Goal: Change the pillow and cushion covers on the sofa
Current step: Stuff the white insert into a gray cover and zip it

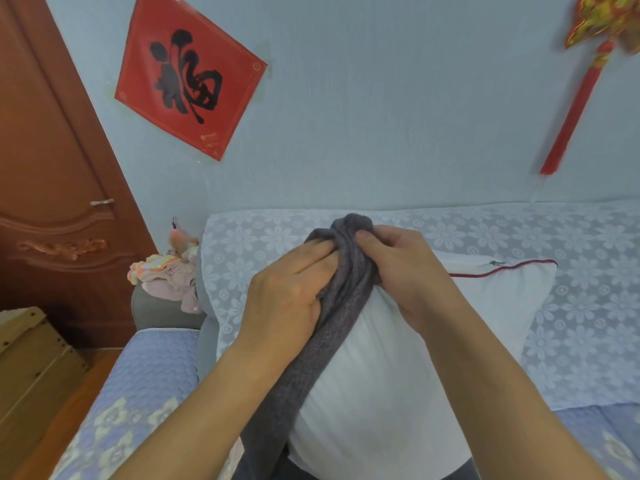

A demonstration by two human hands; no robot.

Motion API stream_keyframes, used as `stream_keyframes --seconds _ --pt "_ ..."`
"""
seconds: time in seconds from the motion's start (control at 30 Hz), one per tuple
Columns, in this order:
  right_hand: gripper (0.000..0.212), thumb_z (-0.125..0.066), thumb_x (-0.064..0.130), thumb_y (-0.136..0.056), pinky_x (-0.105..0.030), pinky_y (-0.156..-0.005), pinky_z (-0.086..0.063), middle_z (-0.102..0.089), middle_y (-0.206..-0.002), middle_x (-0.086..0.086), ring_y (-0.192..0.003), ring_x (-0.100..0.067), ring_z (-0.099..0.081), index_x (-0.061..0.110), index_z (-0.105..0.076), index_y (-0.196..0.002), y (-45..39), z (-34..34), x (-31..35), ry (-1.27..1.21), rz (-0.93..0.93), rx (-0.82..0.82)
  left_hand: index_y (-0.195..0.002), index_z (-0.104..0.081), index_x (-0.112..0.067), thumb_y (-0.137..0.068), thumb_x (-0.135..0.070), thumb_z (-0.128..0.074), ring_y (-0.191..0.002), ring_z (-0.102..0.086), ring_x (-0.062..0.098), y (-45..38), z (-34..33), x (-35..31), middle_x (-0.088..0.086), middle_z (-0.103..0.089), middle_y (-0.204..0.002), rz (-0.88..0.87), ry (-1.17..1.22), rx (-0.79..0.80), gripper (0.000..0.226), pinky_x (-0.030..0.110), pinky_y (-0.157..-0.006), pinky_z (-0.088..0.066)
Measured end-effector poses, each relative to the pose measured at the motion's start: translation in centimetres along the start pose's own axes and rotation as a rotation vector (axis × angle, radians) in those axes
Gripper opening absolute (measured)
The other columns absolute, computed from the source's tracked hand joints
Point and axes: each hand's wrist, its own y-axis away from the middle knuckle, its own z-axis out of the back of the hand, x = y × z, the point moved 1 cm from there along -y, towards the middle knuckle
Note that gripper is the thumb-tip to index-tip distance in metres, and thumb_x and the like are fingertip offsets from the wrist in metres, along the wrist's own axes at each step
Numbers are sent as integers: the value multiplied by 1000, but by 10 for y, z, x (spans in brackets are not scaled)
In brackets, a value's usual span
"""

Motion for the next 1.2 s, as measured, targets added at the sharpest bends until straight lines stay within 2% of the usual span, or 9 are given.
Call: stream_keyframes --seconds 0.2,0.33,0.43,0.6,0.7,0.8,0.9,1.07,1.2 --pt "12 -61 9 -97 -47 -93 -57 -75 -102 -13 -94 -25 -72 7 -69 -106 0 10 -9 -174 10 -187 -118 -73 -31 -93 5 -62 -110 -63 -9 -10 12 5 -21 -70 -117 616 432 20 45 12 -99 -47" --pt "19 -58 2 -92 -32 -71 -59 -70 -92 -15 -78 -22 -68 6 -55 -111 6 16 5 -606 -111 62 -112 -78 -20 -93 2 -65 -104 -69 -2 -15 21 16 -13 -77 -107 777 613 -1 32 13 -91 -52" --pt "30 -58 19 -92 -42 -89 -52 -69 -109 -23 -94 -32 -64 0 -62 -114 8 21 13 -637 -191 170 -105 -78 -25 -93 -1 -68 -102 -69 -1 -22 27 25 -16 -77 -104 805 656 24 29 14 -91 -53" --pt "44 -54 18 -99 -44 -112 -42 -59 -137 -21 -128 -32 -57 -2 -54 -138 -10 55 14 -721 -189 -3 -102 -78 -26 -94 1 -66 -99 -70 -1 -36 35 36 -18 -77 -101 718 618 20 31 11 -84 -51" --pt "33 -53 12 -100 -31 -78 -58 -66 -110 -20 -95 -26 -59 -5 -61 -127 -22 73 19 -522 -128 -70 -99 -77 -24 -92 5 -66 -95 -70 -1 -53 38 44 -20 -76 -98 679 592 -25 32 14 -83 -53" --pt "21 -49 4 -101 -18 -45 -46 -54 -73 -5 -49 -7 -47 3 -70 -103 -34 108 22 -237 -41 -455 -99 -76 -26 -92 4 -66 -94 -72 3 -70 48 57 -20 -76 -95 689 580 -122 32 21 -85 -56" --pt "23 -51 14 -101 -21 -48 -53 -54 -75 -4 -56 -10 -52 6 -69 -111 -27 138 24 -48 19 -720 -97 -77 -30 -93 -1 -67 -91 -72 2 -76 62 72 -17 -77 -93 714 600 -140 32 17 -77 -54" --pt "35 -53 48 -99 -42 -66 -63 -60 -82 -4 -69 -17 -63 15 -61 -105 -13 43 20 90 -97 -237 -95 -77 -27 -92 2 -67 -90 -73 5 -74 41 52 -14 -78 -92 700 604 -27 31 21 -81 -58" --pt "39 -55 53 -96 -40 -86 -56 -62 -106 5 -96 -16 -63 20 -57 -118 -19 12 -3 282 -131 -209 -98 -77 -22 -92 3 -67 -92 -73 8 -67 35 42 -9 -79 -94 712 699 -4 28 22 -80 -57"
